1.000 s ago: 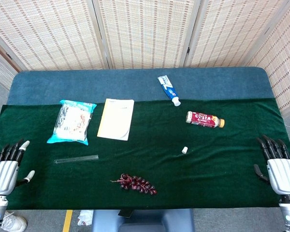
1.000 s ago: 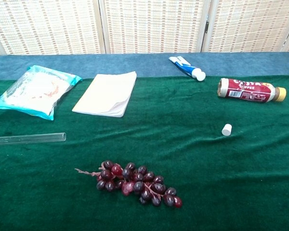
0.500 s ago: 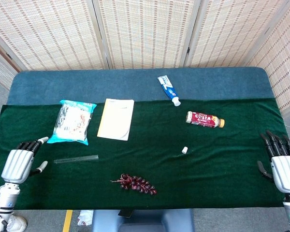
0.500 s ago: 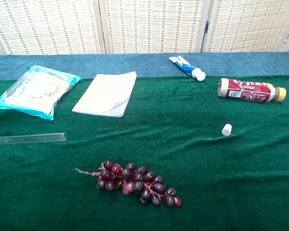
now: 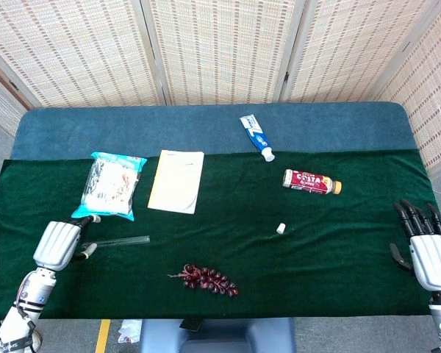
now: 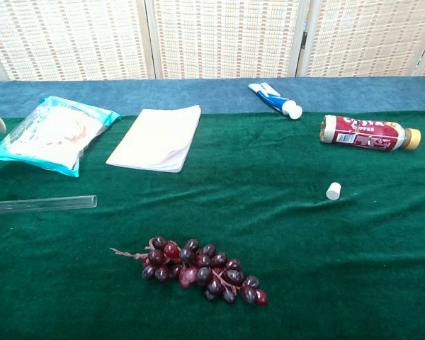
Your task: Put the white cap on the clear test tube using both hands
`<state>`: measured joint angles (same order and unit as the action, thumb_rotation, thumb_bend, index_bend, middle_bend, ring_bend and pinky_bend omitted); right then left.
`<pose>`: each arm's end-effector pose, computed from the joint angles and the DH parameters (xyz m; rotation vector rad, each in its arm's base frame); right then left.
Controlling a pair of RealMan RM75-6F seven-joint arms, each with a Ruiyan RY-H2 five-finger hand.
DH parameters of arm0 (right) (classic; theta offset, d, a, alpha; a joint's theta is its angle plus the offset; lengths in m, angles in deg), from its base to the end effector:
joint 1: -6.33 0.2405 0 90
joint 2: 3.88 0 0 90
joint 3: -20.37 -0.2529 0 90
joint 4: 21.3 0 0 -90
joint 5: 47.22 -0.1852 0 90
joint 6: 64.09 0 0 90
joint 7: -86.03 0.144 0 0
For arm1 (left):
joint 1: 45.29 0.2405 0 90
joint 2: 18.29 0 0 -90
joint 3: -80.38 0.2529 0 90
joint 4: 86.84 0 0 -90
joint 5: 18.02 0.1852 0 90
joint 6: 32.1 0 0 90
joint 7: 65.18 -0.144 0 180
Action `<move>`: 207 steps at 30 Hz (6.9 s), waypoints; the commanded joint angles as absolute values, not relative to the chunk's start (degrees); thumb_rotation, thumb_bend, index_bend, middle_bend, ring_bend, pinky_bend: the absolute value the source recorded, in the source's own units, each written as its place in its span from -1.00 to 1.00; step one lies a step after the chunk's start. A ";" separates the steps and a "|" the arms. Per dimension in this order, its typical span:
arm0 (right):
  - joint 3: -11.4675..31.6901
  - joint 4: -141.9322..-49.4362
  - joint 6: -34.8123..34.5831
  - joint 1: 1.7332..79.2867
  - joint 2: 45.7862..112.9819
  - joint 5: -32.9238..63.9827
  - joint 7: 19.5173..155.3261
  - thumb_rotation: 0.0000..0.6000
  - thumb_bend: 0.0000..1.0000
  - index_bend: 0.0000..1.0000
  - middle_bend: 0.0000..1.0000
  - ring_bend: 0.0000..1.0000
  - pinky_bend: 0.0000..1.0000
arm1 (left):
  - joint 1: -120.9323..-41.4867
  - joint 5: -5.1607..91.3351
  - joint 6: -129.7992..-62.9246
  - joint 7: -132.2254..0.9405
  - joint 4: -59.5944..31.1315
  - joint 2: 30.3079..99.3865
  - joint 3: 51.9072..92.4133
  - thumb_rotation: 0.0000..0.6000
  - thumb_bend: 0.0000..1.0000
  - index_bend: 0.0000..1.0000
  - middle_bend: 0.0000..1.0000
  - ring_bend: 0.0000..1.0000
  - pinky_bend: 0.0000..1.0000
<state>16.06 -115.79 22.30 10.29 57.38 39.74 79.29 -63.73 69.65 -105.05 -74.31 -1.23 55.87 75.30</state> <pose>-0.2914 -0.1783 0.1980 1.4050 -0.7702 0.8384 -0.2573 0.2514 0.1106 -1.6786 -0.7612 -0.9071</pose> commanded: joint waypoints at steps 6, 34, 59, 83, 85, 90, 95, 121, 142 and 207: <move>16.02 -115.16 21.82 10.36 57.45 39.09 80.03 1.00 -0.11 -1.00 -0.81 -0.73 -1.00 | -66.46 63.31 -98.44 -77.85 -3.63 59.69 75.11 1.00 -0.45 -0.16 0.74 0.62 0.56; 16.17 -113.56 20.95 10.43 57.94 38.12 81.73 1.00 -0.11 -1.00 -0.81 -0.71 -1.00 | -69.74 53.25 -94.22 -84.54 -5.99 68.04 74.34 1.00 -0.43 0.01 0.83 0.71 0.61; 16.24 -113.18 20.80 10.41 58.51 37.78 81.80 1.00 -0.11 -1.00 -0.81 -0.70 -1.00 | -70.74 51.08 -92.44 -84.19 -4.47 66.70 75.51 1.00 -0.19 0.05 0.84 0.71 0.61; 16.55 -115.43 19.08 12.22 58.07 40.08 80.31 1.00 -0.12 -1.00 -0.34 -0.23 -0.74 | -69.10 59.20 -98.40 -74.96 -0.01 62.16 76.47 1.00 -0.02 0.32 0.94 0.80 0.69; 16.64 -116.23 17.94 13.21 58.11 40.83 78.48 1.00 -0.11 -1.00 -0.24 -0.10 -0.53 | -69.02 59.79 -98.85 -74.90 0.64 61.62 76.55 1.00 -0.02 0.32 0.94 0.80 0.69; 17.04 -118.50 12.46 16.88 58.25 42.19 74.45 1.00 0.15 -0.99 0.14 0.56 0.23 | -68.83 60.64 -99.57 -75.18 2.35 60.34 76.76 1.00 -0.01 0.32 0.94 0.80 0.69; 17.92 -120.23 3.35 21.50 58.19 41.29 72.47 1.00 0.53 -0.99 0.61 1.00 0.79 | -68.38 60.99 -100.15 -75.14 3.90 59.02 77.04 1.00 0.00 0.32 0.94 0.80 0.69; 19.77 -115.55 -21.27 36.10 67.95 29.84 70.63 1.00 0.87 -0.97 0.90 1.00 1.00 | -67.62 60.34 -99.77 -74.49 5.37 57.20 77.47 1.00 0.01 0.32 0.94 0.80 0.69; 19.36 -113.33 -19.91 38.73 69.32 24.72 69.08 1.00 0.87 -0.97 0.90 1.00 1.00 | -67.43 59.48 -99.18 -74.58 4.84 57.37 77.52 1.00 0.01 0.32 0.94 0.80 0.69; 15.62 -105.90 -13.45 42.43 72.07 25.25 64.59 0.96 -0.54 -0.25 0.94 1.00 1.00 | -66.73 58.19 -99.43 -74.37 4.90 57.99 77.23 1.00 0.00 0.32 0.94 0.80 0.69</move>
